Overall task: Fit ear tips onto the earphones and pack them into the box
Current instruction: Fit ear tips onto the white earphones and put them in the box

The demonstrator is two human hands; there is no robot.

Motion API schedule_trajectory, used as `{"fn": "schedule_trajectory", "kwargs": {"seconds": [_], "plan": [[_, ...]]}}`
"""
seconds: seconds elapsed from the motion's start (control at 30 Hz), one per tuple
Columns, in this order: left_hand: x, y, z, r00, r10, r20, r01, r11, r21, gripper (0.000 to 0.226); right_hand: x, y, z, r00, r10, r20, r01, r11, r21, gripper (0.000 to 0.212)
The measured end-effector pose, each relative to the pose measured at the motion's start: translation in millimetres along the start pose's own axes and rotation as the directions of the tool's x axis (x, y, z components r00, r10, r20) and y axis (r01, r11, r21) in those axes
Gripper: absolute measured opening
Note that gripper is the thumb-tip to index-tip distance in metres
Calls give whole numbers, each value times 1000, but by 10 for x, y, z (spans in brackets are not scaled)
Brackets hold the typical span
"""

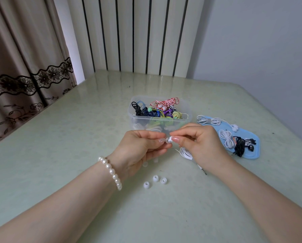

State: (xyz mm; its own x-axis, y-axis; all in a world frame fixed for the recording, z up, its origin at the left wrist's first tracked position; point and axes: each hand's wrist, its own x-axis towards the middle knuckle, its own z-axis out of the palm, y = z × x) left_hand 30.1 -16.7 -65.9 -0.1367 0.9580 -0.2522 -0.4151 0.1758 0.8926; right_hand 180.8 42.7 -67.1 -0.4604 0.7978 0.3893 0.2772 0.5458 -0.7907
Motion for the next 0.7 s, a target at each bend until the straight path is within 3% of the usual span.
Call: {"fn": "schedule_trajectory", "kwargs": {"seconds": [0.17, 0.7], "plan": [[-9, 2, 6, 1000, -8, 3, 8, 1000, 9, 15, -5, -34, 2, 996, 85, 3, -85, 992, 98, 28], [-34, 28, 16, 999, -44, 25, 44, 999, -19, 17, 8, -53, 2, 989, 150, 17, -151, 979, 139, 26]]}}
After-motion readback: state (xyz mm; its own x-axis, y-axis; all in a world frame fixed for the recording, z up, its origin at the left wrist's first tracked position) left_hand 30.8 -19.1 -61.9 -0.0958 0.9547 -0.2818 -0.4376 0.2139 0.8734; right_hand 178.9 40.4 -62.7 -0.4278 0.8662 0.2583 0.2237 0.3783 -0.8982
